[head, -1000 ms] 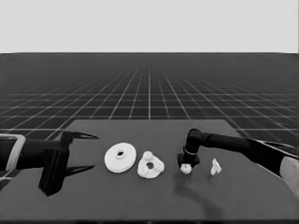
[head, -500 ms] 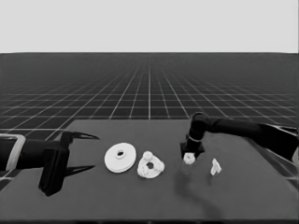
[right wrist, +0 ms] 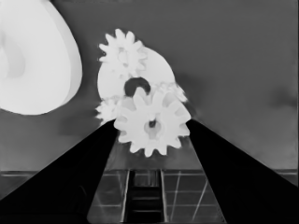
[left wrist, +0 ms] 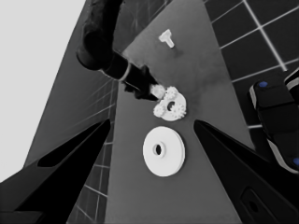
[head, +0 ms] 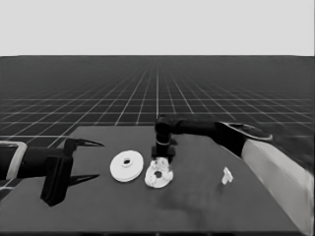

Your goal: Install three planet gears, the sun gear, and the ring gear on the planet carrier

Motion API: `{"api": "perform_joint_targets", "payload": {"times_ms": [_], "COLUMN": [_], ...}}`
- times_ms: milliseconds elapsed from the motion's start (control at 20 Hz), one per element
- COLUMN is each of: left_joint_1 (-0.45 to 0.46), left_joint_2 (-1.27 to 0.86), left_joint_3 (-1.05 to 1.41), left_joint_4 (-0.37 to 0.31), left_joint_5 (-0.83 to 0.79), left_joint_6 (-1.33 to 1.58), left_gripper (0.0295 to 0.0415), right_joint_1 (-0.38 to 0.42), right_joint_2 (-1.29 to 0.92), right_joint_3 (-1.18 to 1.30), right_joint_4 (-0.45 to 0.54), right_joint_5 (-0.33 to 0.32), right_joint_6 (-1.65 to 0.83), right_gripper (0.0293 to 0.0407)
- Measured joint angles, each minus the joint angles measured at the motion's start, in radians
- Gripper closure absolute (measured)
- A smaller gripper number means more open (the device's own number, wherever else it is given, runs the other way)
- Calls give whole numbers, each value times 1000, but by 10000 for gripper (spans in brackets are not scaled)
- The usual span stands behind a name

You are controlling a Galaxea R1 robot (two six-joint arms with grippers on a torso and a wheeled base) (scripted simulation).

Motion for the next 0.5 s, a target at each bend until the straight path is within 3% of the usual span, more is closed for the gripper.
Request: {"api": "perform_joint_targets", "payload": {"times_ms": [300,400,500], "left_joint_1": [0,0,0], "left_joint_2": [0,0,0], "left_joint_3": [0,0,0], "left_joint_4": [0,0,0], "left_joint_5": [0,0,0], "left_joint_6": [0,0,0], "left_gripper": [326,326,326], "right_joint_1": [0,-78,-106], "right_joint_2": [79,93,100], "right_joint_3": [-106,-150,-173], "right_joint_4": [2,-72,-96], "right_joint_5": [4,30,41], "right_joint_6": [-27,-53,-66], "right_gripper": [390,390,390]}}
